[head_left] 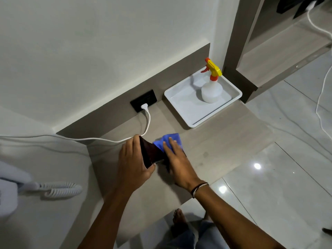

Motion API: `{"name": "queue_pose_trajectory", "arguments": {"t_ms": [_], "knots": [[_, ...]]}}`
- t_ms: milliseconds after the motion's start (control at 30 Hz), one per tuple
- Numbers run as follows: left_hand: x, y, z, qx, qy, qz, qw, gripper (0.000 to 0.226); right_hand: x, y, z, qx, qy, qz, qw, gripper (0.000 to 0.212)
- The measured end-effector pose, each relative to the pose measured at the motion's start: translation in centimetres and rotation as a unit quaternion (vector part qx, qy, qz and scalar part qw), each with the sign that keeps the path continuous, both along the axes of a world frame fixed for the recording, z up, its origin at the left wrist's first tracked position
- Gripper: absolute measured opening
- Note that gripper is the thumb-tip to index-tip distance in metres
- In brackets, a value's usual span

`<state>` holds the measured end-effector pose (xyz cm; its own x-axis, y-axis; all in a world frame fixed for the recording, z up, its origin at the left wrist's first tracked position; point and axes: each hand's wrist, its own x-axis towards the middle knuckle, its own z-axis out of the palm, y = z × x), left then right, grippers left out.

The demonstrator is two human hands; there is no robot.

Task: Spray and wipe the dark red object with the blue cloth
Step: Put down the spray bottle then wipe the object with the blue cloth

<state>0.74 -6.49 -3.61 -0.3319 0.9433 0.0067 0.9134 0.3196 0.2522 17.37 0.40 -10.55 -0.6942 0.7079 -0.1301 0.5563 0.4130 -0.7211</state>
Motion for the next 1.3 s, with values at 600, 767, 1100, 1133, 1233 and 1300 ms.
{"name": "queue_pose_trajectory", "arguments": {"t_ms": [600, 767, 1100, 1133, 1233, 1300], "knots": [[-1.1, -1.4, -1.3, 0.041, -0.04, 0.03, 0.998, 0.104, 0.4, -0.2, -1.3, 0.039, 0.065, 0.038, 0.996, 0.083], [-1.9, -1.1, -1.7, 0.043, -0.099, 0.116, 0.987, 0.113, 2.0, 4.4, -2.2, -0.16, 0.114, -0.196, 0.961, 0.069], [-3.4, -0.6, 0.4, -0.069, -0.277, 0.163, 0.945, 0.137, 0.1, 5.4, -2.0, -0.524, 0.296, -0.327, 0.729, 0.043], [-3.4, -0.9, 0.8, -0.093, -0.254, 0.123, 0.955, 0.144, -0.2, 5.7, -2.1, -0.526, 0.298, -0.331, 0.724, 0.042], [-3.1, -1.5, 1.0, -0.134, -0.18, 0.056, 0.973, 0.163, -0.6, 6.1, -2.1, -0.519, 0.289, -0.338, 0.73, 0.043], [-2.8, -1.7, 0.7, -0.104, -0.109, 0.045, 0.988, 0.155, -0.8, 6.1, -2.0, -0.486, 0.272, -0.339, 0.758, 0.045]]}}
